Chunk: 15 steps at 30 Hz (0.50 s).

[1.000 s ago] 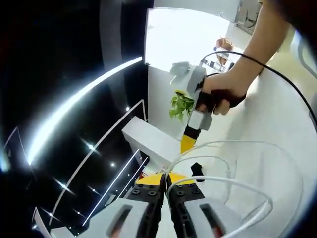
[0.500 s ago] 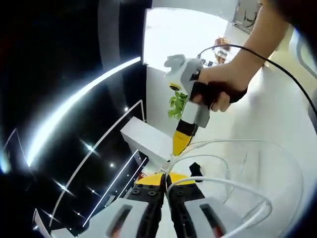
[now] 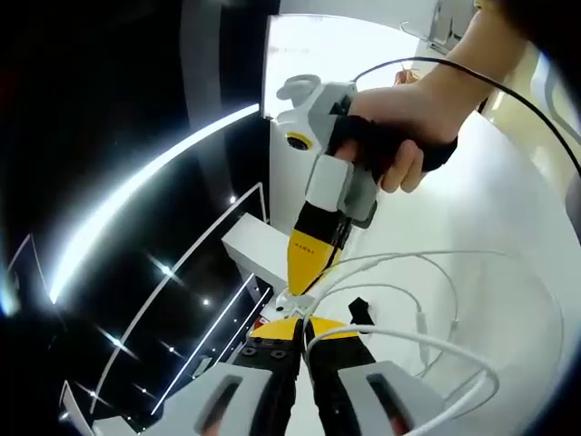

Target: Peel open the Velcro strap on the desktop, arrange the wired earphones neatly onto it, and close the Velcro strap to secure them.

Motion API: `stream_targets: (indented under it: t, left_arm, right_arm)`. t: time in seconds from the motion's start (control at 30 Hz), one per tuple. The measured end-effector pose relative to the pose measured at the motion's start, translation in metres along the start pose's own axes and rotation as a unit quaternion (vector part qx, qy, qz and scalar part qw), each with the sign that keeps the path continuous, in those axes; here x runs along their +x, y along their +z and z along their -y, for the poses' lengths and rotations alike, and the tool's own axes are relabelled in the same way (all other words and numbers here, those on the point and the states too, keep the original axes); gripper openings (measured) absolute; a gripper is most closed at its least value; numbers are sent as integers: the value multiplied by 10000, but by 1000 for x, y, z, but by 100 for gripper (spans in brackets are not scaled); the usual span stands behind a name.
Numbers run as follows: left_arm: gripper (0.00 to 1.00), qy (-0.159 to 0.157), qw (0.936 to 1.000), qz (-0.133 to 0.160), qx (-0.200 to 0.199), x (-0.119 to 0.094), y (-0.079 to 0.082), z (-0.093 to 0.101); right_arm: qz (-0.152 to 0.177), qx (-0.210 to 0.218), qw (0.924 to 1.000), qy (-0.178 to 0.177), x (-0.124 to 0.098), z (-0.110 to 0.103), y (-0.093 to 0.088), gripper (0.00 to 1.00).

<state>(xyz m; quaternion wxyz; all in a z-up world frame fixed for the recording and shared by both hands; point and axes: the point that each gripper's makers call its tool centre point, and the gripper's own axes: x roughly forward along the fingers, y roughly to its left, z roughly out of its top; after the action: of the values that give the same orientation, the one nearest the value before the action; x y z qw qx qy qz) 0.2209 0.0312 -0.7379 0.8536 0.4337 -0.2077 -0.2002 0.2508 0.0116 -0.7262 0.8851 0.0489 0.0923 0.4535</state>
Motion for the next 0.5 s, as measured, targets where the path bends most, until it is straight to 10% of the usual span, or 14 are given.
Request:
stream_targets:
  t: [0.5]
  left_arm:
    - [8, 13, 10000, -7, -13, 0, 0, -1]
  right_arm:
    - [-501, -220, 9985, -62, 3, -8, -9, 6]
